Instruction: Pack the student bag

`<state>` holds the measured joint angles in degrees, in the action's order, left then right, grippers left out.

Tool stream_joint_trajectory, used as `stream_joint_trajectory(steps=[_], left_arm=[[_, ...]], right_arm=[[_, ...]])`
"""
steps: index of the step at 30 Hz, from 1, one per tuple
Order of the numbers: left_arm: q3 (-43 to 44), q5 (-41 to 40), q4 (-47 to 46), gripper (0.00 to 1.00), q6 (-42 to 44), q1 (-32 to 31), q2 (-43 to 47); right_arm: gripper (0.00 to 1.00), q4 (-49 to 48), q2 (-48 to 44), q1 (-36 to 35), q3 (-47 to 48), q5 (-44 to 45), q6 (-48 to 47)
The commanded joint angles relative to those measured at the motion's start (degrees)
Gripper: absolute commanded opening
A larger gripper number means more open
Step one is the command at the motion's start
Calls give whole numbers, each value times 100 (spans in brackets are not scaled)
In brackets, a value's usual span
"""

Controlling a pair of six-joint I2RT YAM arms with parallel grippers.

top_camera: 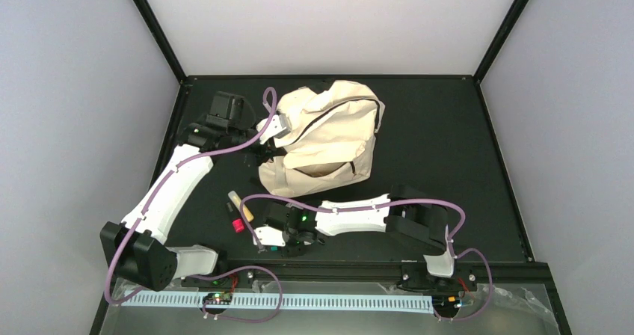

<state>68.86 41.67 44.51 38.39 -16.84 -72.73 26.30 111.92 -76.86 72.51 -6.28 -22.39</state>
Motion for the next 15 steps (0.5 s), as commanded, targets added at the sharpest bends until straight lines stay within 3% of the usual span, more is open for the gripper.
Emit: stream_joint_trajectory(steps=[1,15], left_arm=[[163,32,-221,2,63,23,135],[152,8,-245,2,62,23,119]], right_arm=[[8,179,-38,-33,-106,191,39],[5,-122,-1839,-32,-658,-54,15]])
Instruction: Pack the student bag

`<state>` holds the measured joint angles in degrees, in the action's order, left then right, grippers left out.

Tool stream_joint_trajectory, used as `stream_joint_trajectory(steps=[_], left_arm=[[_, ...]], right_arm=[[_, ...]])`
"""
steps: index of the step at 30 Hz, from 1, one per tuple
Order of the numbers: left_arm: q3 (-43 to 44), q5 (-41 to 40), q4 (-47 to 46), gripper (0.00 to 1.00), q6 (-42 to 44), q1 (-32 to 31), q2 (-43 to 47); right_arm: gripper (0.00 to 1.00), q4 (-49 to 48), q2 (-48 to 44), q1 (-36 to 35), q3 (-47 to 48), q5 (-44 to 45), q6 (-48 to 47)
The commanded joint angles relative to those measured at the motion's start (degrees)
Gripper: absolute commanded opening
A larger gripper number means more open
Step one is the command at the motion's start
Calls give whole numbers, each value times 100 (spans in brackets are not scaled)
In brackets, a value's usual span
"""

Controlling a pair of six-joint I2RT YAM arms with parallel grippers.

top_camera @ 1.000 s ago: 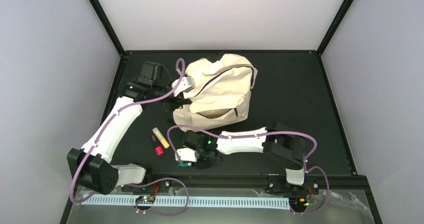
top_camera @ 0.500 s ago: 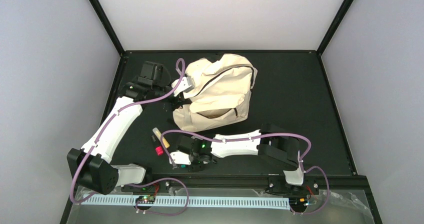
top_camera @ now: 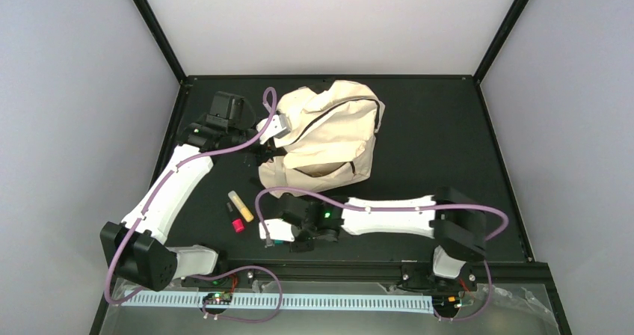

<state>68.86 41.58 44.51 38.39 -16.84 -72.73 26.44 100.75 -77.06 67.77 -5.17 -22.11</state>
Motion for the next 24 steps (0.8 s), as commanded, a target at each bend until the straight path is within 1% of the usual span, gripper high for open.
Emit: stream_joint_trajectory(steps=[1,3,6,9,12,16,20,24], left_arm=[[149,21,-244,2,63,23,119],[145,24,-249,2,59,23,127],[129,33,-259,1,46,23,136],[128,41,-273,2,46,23,136],[128,74,-295,2,29,23,136],[113,102,-280,2,28,23,166],[63,54,-329,2,-39,23,188],[-26,-177,-654,2,-434,31,249]], right_arm=[[5,-171,-962,-5,-257,-223,-37],[4,-309,-1458,54,-449,-292,-98],[4,-754,-2323,365,-834,-537,-145],[4,-1573,-3134,814,-1281,-929,-292],[3,-2391,-3591,1333,-1597,-1289,-464],[3,-3008,-3376,2250,-1503,-1911,-469],[3,-3318,-2882,2566,-1236,-2202,-659],[3,-3578,-2597,2850,-1197,-2543,-599]])
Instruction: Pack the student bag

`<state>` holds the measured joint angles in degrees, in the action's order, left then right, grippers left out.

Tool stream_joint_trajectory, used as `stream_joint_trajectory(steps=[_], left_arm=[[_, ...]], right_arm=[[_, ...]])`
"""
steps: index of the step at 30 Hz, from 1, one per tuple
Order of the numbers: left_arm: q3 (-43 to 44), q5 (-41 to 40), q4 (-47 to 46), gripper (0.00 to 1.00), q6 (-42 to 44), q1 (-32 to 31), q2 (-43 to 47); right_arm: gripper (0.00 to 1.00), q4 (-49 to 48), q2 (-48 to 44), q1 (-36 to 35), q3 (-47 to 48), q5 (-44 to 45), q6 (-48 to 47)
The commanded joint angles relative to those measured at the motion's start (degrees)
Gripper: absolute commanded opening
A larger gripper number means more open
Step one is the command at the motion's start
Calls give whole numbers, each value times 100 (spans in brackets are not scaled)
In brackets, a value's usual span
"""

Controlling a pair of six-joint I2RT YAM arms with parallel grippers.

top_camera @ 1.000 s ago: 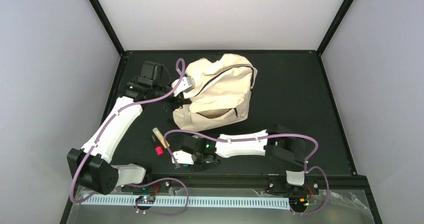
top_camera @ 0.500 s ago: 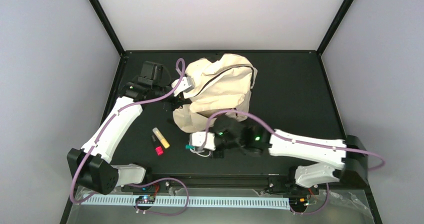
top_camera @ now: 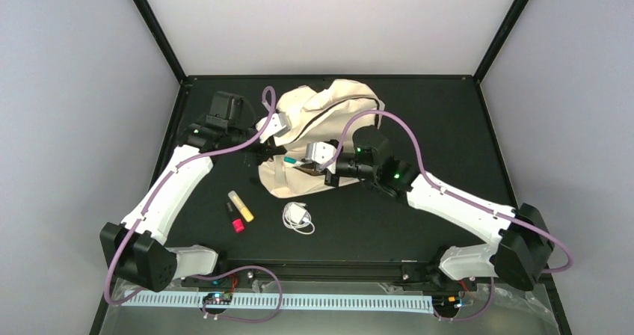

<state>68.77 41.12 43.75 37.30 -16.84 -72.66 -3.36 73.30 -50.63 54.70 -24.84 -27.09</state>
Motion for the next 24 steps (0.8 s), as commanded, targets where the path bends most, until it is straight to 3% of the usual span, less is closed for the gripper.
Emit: stream_joint_trajectory(steps=[1,9,19,20,24], left_arm=[[-21,-117,-609,2,-385,32,244],[-31,180,-561,2,-301,32,183],[5,109,-460,2,-172,32,235],[5,111,-463,2,-166,32,235],[5,123,-480,2,-170,32,234]], right_arm=[[3,-657,157,240,68,-604,-145],[3,-890,383,556,-318,-678,-293],[9,-69,260,758,-599,-320,-416],[11,43,202,759,-623,-166,-445],[37,641,34,757,-455,356,-461]])
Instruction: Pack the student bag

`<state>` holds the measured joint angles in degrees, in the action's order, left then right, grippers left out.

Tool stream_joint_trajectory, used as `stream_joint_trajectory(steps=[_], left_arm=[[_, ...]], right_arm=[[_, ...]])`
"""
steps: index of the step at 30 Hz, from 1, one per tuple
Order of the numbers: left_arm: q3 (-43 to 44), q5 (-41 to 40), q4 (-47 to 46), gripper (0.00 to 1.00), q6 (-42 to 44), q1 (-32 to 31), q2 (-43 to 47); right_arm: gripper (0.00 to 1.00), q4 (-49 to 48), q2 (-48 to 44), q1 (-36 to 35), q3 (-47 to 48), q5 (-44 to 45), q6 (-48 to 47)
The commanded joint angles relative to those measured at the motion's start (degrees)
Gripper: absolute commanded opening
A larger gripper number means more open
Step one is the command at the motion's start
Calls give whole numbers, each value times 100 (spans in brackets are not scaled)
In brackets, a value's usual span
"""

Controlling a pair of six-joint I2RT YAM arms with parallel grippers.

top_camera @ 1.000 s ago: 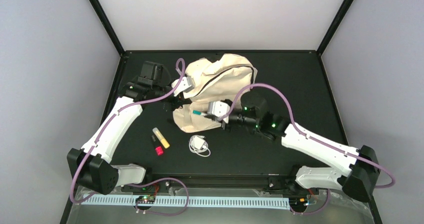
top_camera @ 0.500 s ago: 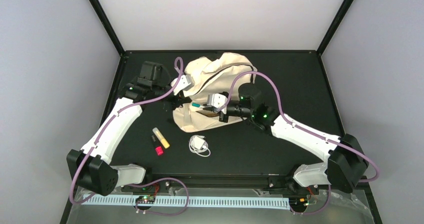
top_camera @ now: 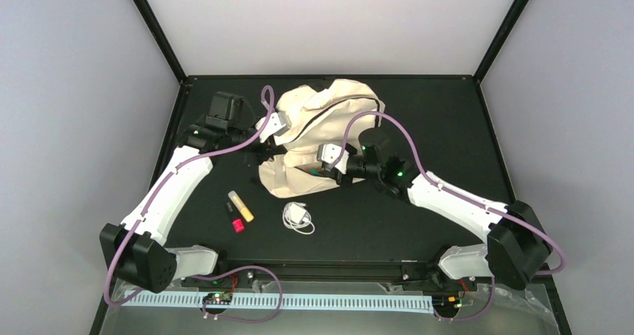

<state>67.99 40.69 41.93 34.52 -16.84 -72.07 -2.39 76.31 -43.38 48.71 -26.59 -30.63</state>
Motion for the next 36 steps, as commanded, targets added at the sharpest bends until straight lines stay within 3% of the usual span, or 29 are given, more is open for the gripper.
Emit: stream_joint_trajectory(steps=[1,4,6,9,11,14,16,24,36], left_arm=[[88,176,-315,2,103,32,176],[92,185,-317,2,90,32,176],[92,175,-312,2,90,32,180],[85,101,-321,2,78,32,187],[92,6,-351,1,46,32,172],[92,-50,-382,2,28,32,137],[92,-29,-398,2,20,32,116],[83,-24,-392,2,45,32,97],[73,8,-390,1,64,32,63]], right_arm=[[45,680,-299,31,234,537,-59],[62,902,-370,-9,499,403,342],[66,1028,-345,-190,741,761,751],[70,1447,-113,-800,1111,1588,1525],[82,1763,118,-1308,1315,1977,1905],[86,2031,518,-1941,1536,2482,2550],[99,2107,798,-2213,1644,2702,2983],[100,2881,2027,-2815,2331,3379,3581],[100,3858,3260,-2885,3046,3716,4024]])
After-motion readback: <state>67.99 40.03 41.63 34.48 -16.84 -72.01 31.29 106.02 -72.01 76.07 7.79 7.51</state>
